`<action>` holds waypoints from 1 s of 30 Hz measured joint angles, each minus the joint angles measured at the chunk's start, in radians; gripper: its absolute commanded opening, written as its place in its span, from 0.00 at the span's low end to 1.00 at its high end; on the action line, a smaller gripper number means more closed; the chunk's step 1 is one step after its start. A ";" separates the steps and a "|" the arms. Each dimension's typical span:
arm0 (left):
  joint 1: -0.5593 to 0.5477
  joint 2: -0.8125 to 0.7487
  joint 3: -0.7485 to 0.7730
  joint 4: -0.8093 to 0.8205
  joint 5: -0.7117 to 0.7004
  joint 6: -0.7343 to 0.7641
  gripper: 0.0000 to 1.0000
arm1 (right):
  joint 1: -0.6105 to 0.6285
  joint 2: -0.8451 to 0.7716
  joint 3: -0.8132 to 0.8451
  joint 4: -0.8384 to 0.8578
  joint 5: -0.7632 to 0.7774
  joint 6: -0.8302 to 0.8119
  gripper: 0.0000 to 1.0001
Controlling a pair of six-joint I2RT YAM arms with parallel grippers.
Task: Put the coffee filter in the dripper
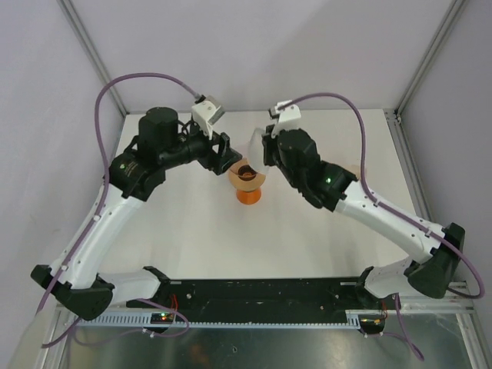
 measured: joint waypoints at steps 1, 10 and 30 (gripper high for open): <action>0.005 -0.008 0.009 -0.005 0.010 -0.001 0.77 | -0.011 0.021 0.048 -0.037 -0.022 0.010 0.00; 0.150 -0.027 0.024 -0.014 0.043 -0.037 0.78 | -0.086 0.282 0.430 -0.348 -0.208 0.051 0.00; 0.209 0.165 -0.143 0.086 0.095 -0.125 0.66 | -0.142 0.595 0.710 -0.725 -0.413 0.072 0.00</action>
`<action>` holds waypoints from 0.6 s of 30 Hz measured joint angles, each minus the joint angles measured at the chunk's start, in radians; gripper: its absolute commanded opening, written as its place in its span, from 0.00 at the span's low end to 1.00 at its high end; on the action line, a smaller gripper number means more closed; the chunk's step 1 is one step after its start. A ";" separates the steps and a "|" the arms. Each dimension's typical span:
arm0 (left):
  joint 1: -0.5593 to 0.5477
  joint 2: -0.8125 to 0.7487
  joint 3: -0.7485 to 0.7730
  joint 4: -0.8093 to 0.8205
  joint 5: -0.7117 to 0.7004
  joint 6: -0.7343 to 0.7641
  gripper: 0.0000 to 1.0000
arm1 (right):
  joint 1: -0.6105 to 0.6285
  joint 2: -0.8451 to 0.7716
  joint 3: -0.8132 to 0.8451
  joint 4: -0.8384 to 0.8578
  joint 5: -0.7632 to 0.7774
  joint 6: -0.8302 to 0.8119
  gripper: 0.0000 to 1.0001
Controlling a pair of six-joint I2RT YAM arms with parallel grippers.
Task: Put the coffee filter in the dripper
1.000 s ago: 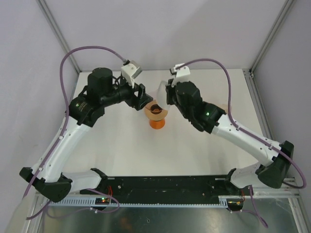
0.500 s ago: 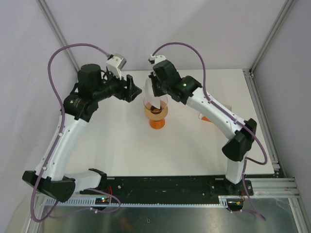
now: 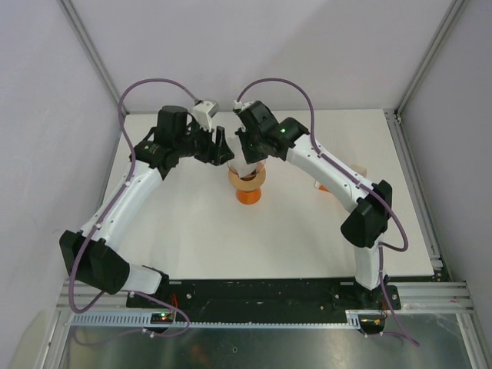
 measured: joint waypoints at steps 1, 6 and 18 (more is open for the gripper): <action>0.000 0.008 -0.001 0.008 -0.001 0.000 0.65 | -0.003 0.000 0.000 -0.002 -0.006 0.000 0.00; 0.000 0.045 -0.001 0.036 -0.018 0.003 0.54 | -0.021 0.000 0.000 -0.004 -0.034 0.000 0.00; 0.000 0.124 0.000 0.055 -0.051 0.023 0.30 | -0.052 0.021 -0.005 -0.003 -0.108 -0.015 0.00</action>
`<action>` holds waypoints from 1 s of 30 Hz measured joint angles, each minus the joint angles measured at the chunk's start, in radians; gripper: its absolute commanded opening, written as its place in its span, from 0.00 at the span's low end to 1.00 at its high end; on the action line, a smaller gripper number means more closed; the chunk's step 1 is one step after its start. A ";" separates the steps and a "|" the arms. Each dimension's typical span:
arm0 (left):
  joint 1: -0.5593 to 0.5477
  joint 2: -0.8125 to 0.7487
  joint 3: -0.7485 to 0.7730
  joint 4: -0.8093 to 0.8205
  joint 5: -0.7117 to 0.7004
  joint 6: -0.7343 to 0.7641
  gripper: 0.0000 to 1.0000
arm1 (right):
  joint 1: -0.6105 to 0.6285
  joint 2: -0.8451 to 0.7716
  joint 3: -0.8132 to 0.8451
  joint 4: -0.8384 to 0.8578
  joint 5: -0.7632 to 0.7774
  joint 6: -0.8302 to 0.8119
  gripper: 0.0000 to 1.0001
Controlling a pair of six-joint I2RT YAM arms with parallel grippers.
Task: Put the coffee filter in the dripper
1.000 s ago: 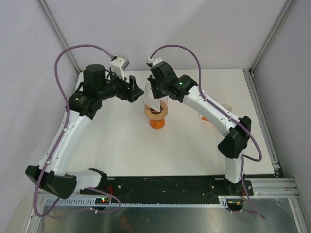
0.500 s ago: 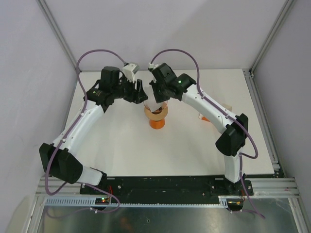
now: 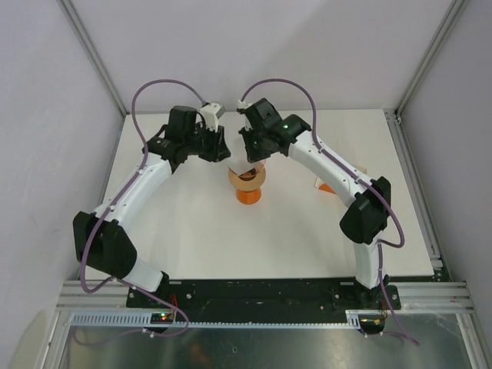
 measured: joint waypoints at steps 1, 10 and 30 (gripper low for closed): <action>0.000 0.001 0.000 0.000 -0.002 0.002 0.31 | -0.002 0.002 0.000 0.000 -0.006 -0.001 0.00; 0.002 0.001 0.013 0.005 -0.003 0.022 0.36 | -0.016 0.005 -0.016 0.001 -0.051 -0.026 0.00; 0.009 0.047 0.101 0.013 0.052 0.022 0.42 | -0.053 0.004 -0.022 0.040 -0.143 -0.072 0.00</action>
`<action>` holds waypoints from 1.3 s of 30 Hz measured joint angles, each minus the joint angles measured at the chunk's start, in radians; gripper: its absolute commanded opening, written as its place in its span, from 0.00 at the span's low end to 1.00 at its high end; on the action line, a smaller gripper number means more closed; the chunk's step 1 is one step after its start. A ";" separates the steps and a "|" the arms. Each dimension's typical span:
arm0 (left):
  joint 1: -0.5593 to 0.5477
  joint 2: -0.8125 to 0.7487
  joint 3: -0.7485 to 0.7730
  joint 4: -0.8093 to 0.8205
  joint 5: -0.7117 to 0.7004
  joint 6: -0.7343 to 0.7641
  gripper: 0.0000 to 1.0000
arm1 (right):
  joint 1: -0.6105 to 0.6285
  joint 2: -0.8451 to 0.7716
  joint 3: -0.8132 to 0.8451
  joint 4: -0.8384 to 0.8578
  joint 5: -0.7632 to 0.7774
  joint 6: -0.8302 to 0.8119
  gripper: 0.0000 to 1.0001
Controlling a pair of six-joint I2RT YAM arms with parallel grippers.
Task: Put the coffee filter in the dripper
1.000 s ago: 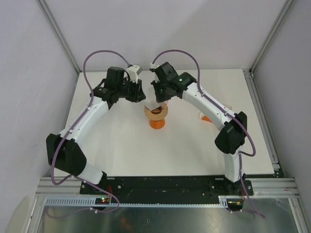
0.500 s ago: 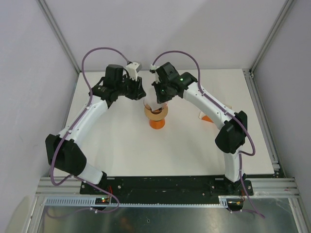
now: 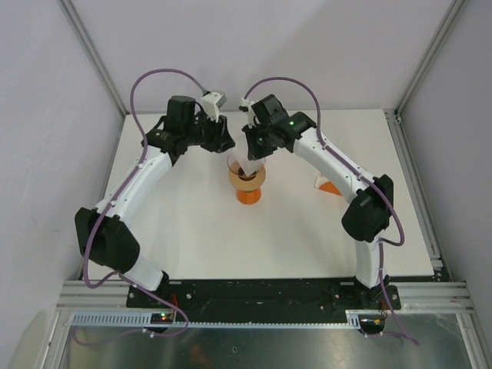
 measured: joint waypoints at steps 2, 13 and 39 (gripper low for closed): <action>0.000 0.000 0.002 0.003 0.016 0.000 0.41 | 0.002 -0.005 -0.005 0.007 0.001 0.000 0.00; 0.000 -0.001 0.002 -0.005 0.045 0.002 0.40 | 0.056 -0.113 -0.027 0.058 0.133 -0.001 0.00; -0.031 -0.072 0.002 -0.025 0.029 0.019 0.00 | 0.168 -0.275 -0.250 0.325 0.460 -0.039 0.51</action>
